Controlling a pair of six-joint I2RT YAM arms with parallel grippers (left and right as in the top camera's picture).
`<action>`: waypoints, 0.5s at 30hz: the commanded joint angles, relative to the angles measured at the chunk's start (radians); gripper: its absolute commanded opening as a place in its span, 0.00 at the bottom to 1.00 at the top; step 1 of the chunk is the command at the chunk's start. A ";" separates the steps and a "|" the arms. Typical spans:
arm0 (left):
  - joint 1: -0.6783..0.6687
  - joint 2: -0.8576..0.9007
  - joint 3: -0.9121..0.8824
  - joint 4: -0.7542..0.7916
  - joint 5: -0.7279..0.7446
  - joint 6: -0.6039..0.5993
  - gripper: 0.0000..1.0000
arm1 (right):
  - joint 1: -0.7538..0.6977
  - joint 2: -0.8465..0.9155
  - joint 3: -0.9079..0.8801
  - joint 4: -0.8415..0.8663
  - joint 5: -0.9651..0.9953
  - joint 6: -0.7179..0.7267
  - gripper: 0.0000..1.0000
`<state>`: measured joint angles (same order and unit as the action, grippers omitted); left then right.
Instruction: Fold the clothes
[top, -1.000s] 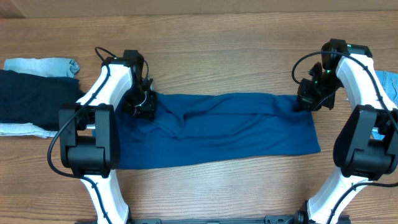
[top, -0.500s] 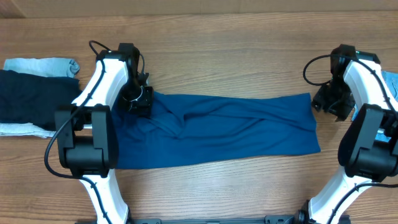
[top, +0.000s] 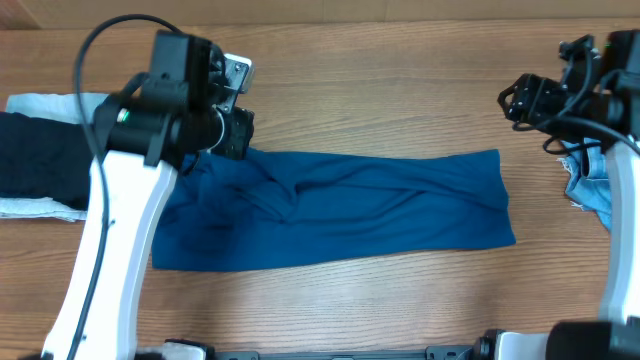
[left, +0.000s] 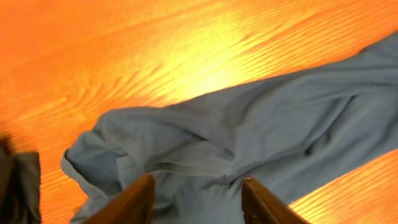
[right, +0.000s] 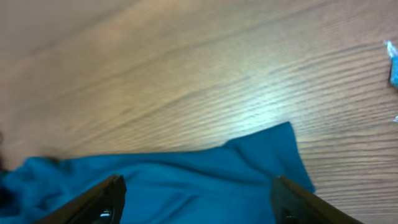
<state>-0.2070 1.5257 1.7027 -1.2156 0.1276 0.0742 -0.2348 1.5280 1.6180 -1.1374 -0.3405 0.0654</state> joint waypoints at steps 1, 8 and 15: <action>-0.062 0.024 -0.195 0.096 0.058 -0.015 0.55 | 0.000 -0.008 0.005 -0.026 -0.024 0.034 0.82; -0.114 0.205 -0.488 0.302 -0.013 -0.045 0.52 | 0.000 -0.003 0.005 -0.097 -0.019 0.038 0.82; -0.073 0.204 -0.489 0.229 -0.239 -0.245 0.51 | 0.000 -0.003 0.005 -0.110 0.014 0.035 0.82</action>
<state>-0.3164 1.7432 1.2102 -0.9699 0.0063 -0.0006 -0.2348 1.5253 1.6173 -1.2495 -0.3359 0.1005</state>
